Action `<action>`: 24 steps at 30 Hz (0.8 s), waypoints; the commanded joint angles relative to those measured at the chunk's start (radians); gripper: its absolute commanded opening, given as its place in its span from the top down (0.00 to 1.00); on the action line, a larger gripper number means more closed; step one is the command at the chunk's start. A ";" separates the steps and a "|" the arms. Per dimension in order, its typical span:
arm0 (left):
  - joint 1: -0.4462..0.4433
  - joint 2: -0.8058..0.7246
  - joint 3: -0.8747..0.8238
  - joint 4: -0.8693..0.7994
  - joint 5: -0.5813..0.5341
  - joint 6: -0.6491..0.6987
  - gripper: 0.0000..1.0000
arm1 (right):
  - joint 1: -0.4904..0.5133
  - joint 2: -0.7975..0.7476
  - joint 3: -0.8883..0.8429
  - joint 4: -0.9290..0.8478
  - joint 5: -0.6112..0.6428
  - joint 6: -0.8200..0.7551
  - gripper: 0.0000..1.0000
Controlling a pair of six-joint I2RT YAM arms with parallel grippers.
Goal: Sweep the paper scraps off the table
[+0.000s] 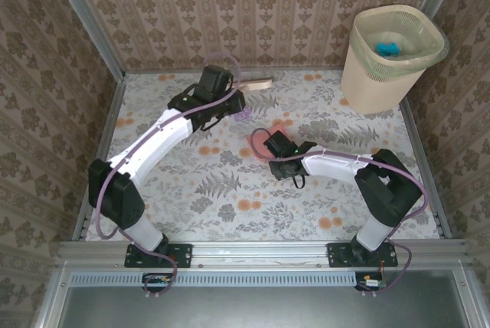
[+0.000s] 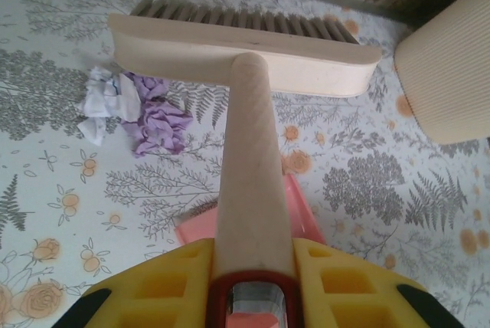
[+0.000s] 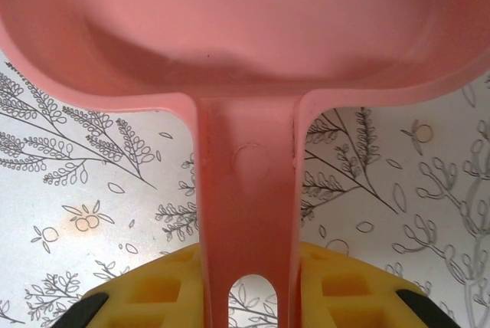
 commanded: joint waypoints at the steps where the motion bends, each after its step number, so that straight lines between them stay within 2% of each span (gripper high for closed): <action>1: 0.008 0.079 0.100 -0.111 0.008 0.047 1.00 | -0.007 -0.048 -0.021 0.002 0.035 0.019 1.00; 5: 0.009 0.187 0.210 -0.187 0.014 0.067 1.00 | -0.010 -0.058 -0.025 0.000 0.036 0.016 1.00; 10: 0.023 0.259 0.246 -0.229 0.068 0.072 1.00 | -0.010 -0.058 -0.025 0.004 0.023 0.006 1.00; 16: 0.026 0.253 0.197 -0.209 0.147 0.062 1.00 | -0.010 -0.008 0.001 -0.013 -0.029 -0.007 1.00; 24: -0.015 0.225 0.149 -0.174 0.248 0.054 1.00 | -0.010 0.031 0.021 -0.028 -0.056 -0.015 1.00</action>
